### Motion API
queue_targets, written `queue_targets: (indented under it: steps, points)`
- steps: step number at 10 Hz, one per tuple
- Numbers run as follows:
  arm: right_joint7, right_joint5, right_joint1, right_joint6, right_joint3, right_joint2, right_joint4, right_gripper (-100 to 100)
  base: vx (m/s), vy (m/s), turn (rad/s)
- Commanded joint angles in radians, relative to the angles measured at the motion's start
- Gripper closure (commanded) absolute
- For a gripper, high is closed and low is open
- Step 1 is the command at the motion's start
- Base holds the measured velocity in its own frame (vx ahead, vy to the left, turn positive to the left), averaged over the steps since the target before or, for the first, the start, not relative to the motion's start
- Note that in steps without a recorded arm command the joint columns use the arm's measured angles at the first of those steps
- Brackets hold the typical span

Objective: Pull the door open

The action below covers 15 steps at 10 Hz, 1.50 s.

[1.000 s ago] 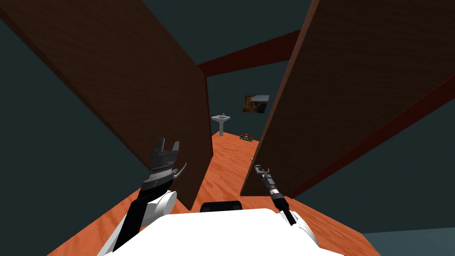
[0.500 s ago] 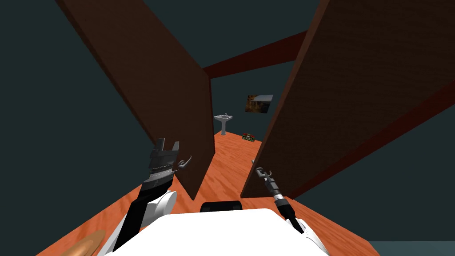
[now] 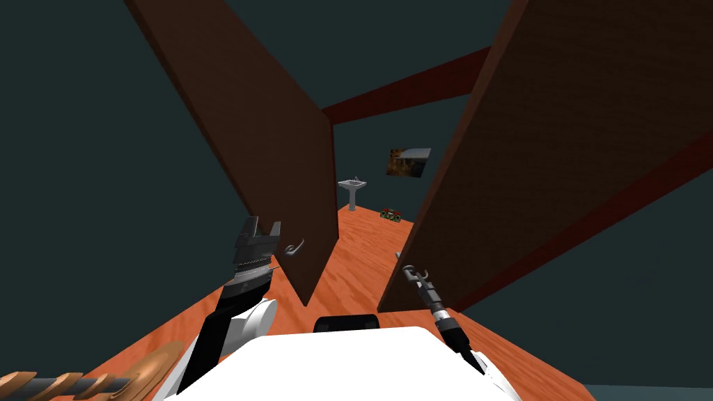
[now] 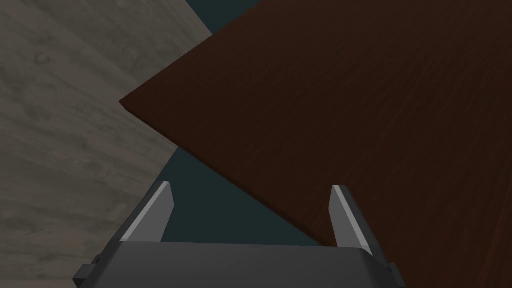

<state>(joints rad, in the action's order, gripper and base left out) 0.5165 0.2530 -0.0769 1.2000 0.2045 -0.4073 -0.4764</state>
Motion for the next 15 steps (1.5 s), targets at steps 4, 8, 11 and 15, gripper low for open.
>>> queue_targets:
  steps: [4,8,11,15]
  points:
    - [0.022,0.02,-0.032,0.07,0.0,-0.019,0.021,100,-0.117,-0.044,0.089]
    - [0.024,0.026,-0.041,0.081,0.002,-0.02,0.027,100,-0.128,-0.036,0.113]
    - [0.026,0.032,-0.044,0.104,0.007,-0.025,0.043,100,-0.227,-0.073,0.171]
    - [0.029,0.039,-0.046,0.135,0.012,-0.032,0.064,100,-0.198,-0.082,0.178]
